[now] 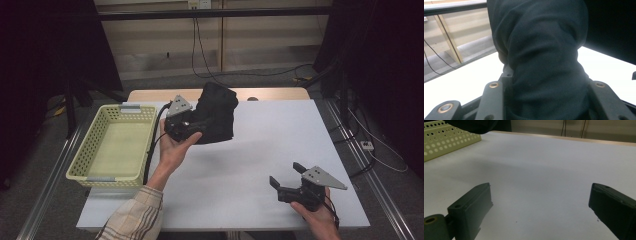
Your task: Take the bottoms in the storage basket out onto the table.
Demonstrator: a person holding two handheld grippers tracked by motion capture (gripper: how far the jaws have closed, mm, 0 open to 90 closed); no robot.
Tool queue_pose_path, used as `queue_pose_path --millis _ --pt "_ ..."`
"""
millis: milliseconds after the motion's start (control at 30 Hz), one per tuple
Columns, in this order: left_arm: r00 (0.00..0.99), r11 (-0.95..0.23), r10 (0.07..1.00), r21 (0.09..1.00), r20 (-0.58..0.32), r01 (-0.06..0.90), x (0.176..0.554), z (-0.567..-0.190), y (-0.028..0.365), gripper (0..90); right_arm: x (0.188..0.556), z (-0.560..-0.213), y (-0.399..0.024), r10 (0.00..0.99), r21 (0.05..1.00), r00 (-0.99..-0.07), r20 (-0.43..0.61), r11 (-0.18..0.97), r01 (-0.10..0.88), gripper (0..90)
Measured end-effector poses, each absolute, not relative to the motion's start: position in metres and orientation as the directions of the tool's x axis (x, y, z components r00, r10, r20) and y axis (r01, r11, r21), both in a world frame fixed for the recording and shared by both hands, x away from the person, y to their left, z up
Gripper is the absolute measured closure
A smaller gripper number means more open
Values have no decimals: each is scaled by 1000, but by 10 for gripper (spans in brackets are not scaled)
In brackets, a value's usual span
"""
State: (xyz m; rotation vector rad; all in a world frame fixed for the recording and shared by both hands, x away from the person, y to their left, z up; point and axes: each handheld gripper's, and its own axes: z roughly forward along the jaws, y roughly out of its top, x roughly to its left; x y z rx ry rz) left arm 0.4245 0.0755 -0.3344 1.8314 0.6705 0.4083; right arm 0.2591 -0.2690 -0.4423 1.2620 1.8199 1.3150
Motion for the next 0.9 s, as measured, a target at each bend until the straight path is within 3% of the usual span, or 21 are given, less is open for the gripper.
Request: queue_pose_path --millis 900 --pt "780 -315 624 900 -42 300 432 -359 58 527 260 -443 -269 911 927 -405 80 81 366 46"
